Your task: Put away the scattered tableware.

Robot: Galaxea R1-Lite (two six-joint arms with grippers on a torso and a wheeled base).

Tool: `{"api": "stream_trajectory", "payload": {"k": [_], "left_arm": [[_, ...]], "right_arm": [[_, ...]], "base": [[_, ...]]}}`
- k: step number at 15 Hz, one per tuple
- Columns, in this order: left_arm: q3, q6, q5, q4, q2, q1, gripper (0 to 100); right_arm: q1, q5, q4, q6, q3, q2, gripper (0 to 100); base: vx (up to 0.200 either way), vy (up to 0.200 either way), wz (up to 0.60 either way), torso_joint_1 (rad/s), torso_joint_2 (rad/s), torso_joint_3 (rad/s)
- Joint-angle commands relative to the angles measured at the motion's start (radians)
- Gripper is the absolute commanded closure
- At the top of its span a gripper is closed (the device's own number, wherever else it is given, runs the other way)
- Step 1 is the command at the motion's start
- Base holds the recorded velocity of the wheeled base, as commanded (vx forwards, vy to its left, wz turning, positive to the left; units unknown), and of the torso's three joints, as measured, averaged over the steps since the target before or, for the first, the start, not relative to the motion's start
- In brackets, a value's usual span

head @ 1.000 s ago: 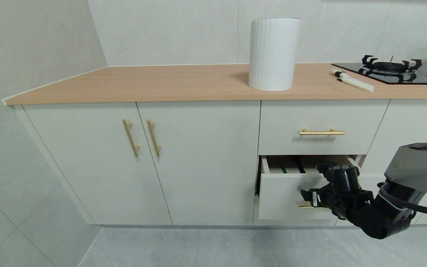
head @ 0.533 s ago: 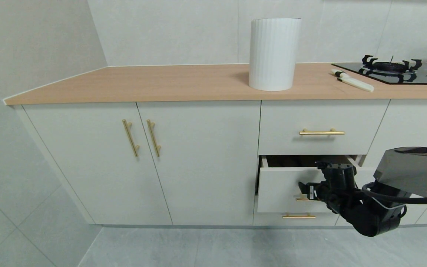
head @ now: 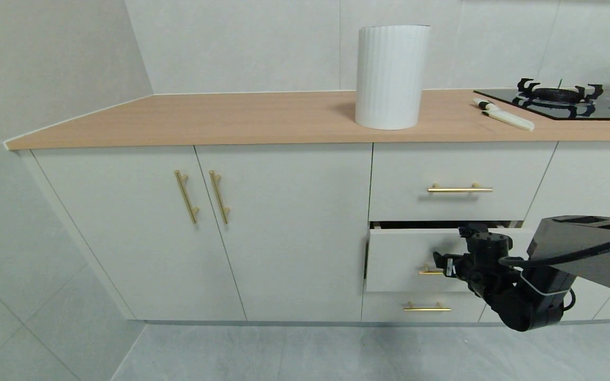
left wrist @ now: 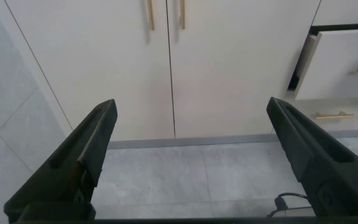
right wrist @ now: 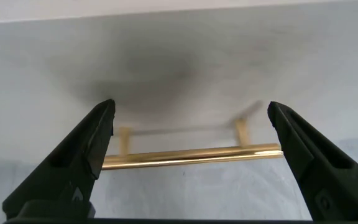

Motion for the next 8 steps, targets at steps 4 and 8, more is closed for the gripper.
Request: {"api": "stream_trajectory", "payload": {"k": [4, 8], "left_arm": [[0.000, 0.000, 0.000, 0.000, 0.000, 0.000, 0], [0.000, 0.000, 0.000, 0.000, 0.000, 0.000, 0]], "right_arm": [[-0.030, 0.000, -0.010, 0.026, -0.068, 0.051, 0], [-0.047, 0.000, -0.010, 0.055, -0.133, 0.077, 0]], "base": [[0.000, 0.000, 0.00, 0.000, 0.00, 0.000], [0.000, 0.000, 0.00, 0.000, 0.00, 0.000]]}}
